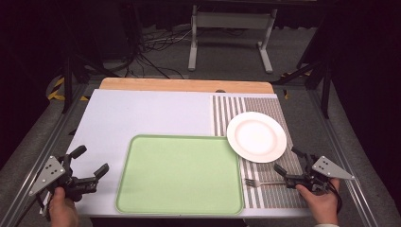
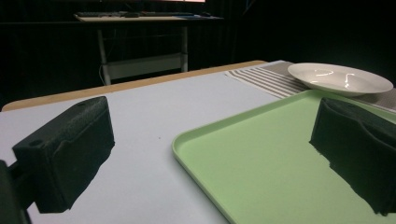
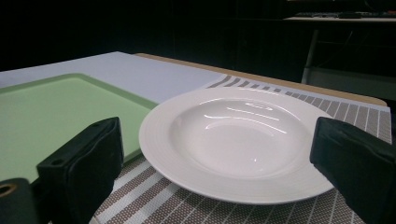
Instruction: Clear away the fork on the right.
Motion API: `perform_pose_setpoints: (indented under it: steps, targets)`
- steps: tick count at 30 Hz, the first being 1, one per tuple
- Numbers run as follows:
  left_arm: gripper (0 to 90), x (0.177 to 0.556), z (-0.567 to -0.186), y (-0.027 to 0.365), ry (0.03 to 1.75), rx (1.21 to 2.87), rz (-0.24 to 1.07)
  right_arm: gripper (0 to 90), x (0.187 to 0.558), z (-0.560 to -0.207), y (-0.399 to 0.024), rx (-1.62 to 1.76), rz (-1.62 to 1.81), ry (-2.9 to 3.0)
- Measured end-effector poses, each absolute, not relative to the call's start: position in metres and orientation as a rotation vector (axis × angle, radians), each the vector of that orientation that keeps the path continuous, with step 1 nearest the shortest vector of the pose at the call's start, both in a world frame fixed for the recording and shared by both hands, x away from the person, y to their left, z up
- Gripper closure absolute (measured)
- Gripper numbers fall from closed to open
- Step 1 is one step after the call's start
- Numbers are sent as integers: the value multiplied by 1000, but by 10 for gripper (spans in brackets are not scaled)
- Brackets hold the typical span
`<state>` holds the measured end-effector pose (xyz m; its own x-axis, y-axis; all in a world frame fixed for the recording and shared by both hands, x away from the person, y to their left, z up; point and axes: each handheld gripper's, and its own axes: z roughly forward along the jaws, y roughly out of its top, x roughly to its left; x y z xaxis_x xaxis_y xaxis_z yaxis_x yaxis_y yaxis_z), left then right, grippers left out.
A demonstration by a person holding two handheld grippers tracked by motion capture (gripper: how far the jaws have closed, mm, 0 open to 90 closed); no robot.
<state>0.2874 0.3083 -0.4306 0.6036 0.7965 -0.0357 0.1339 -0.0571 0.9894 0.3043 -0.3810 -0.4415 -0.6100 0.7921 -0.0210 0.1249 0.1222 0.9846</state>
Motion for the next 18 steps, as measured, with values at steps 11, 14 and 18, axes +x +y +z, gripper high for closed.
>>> perform_pose_setpoints:
  steps: [11, 14, 18]
  targets:
    - [3, 287, -431, 309, 807, 1560, 646, 38, 304, -441, -382, 884, 1533, 1837]
    - [3, 287, -431, 309, 808, 1560, 645, 38, 304, -441, -381, 884, 1535, 1839]
    - [3, 287, -431, 309, 812, 1559, 644, 38, 305, -439, -381, 882, 1539, 1843]
